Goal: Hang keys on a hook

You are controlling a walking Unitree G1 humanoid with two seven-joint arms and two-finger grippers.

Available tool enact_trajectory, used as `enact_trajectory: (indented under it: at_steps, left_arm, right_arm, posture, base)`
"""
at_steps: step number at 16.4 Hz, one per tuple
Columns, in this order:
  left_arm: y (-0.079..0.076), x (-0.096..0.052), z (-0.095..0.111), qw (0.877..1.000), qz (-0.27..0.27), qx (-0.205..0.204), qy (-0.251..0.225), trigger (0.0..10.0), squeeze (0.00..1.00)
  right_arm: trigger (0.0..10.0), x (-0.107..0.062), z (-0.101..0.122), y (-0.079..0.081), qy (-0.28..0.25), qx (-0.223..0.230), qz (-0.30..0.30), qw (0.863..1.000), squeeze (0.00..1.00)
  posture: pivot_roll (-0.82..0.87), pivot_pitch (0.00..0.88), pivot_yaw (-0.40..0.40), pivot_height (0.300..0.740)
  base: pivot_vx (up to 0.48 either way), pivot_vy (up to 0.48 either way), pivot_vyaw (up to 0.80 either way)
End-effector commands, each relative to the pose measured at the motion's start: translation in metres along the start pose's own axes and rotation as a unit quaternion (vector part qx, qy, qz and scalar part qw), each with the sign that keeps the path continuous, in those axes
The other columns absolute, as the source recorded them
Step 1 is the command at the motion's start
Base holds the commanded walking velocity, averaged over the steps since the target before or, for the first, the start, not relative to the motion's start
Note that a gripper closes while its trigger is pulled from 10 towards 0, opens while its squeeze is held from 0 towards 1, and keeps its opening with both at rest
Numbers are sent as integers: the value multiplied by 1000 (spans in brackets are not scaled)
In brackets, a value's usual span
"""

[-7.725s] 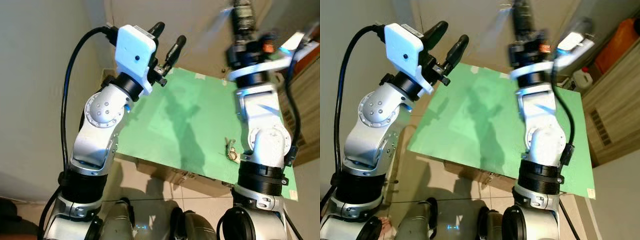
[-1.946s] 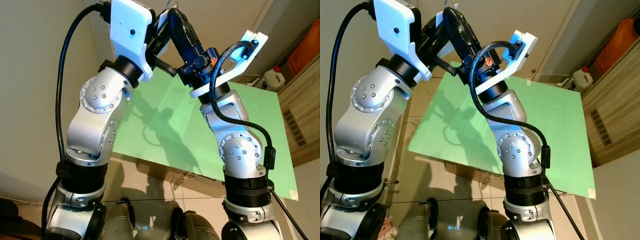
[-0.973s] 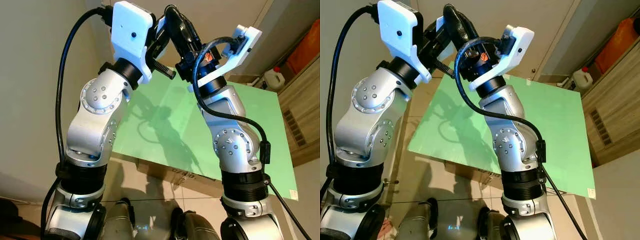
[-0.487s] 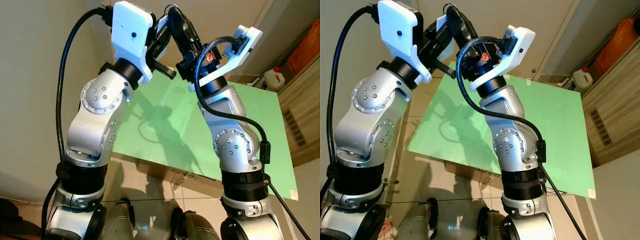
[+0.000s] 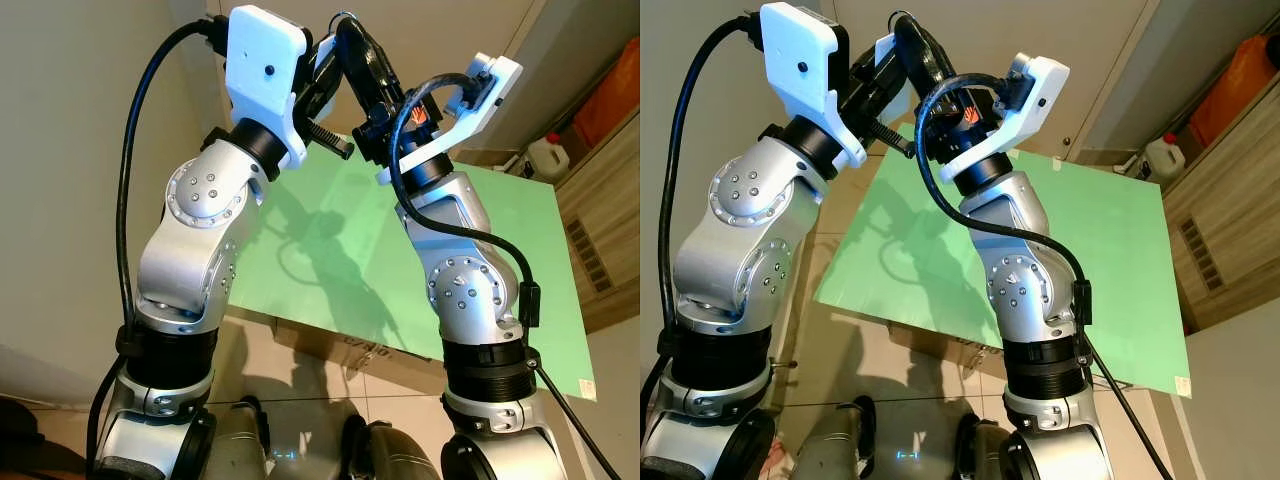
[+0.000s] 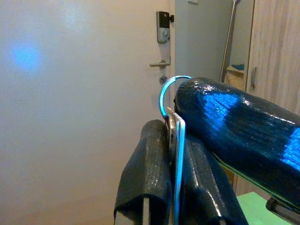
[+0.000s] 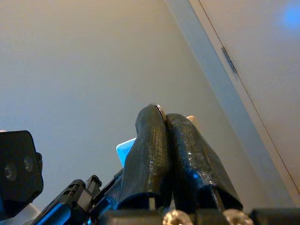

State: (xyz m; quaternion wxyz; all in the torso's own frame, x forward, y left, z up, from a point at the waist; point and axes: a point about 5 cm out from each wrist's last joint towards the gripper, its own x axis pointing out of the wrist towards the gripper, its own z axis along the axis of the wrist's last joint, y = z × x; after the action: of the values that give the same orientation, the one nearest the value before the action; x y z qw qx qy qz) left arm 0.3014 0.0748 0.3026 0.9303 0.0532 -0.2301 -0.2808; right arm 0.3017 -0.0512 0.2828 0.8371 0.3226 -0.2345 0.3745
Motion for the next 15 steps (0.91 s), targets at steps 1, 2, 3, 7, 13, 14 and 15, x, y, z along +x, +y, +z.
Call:
enact_trajectory:
  at_steps: [1, 2, 3, 7, 13, 14, 15]
  left_arm:
    - [-7, 2, 4, 1000, -18, -8, -10, 10000, 0]
    - [-7, 2, 4, 1000, -18, -8, -10, 10000, 0]
    - [-7, 2, 4, 1000, -18, -8, -10, 10000, 0]
    - [-7, 2, 4, 1000, -18, -8, -10, 10000, 0]
    - [1, -8, -23, 997, 0, -57, 53, 10000, 0]
    - [-2, -9, -22, 996, -20, -65, 48, 10000, 1000]
    - [-4, -9, -21, 996, -28, -66, 47, 10000, 1000]
  right_arm:
    - [0, 4, -7, 6, -1, 32, 1, 999, 0]
    - [0, 4, -7, 6, -1, 32, 1, 999, 0]
    - [0, 4, -7, 6, -1, 32, 1, 999, 0]
    - [0, 4, -7, 6, -1, 32, 1, 999, 0]
    - [0, -6, -10, -13, 10, 14, -57, 998, 0]
    - [0, -6, -9, -14, 9, 12, -59, 998, 0]
    - [0, -6, -8, -14, 9, 11, -59, 998, 0]
  posture:
    - [179, 150, -51, 740]
    - [179, 150, -51, 740]
    - [179, 150, -51, 740]
    - [179, 150, -51, 740]
    - [177, 159, -31, 740]
    - [175, 160, -33, 740]
    - [173, 164, -33, 740]
  base:
    - [0, 0, 0]
    - [0, 0, 0]
    - [0, 0, 0]
    - [0, 0, 0]
    - [0, 0, 0]
    - [0, 0, 0]
    - [0, 0, 0]
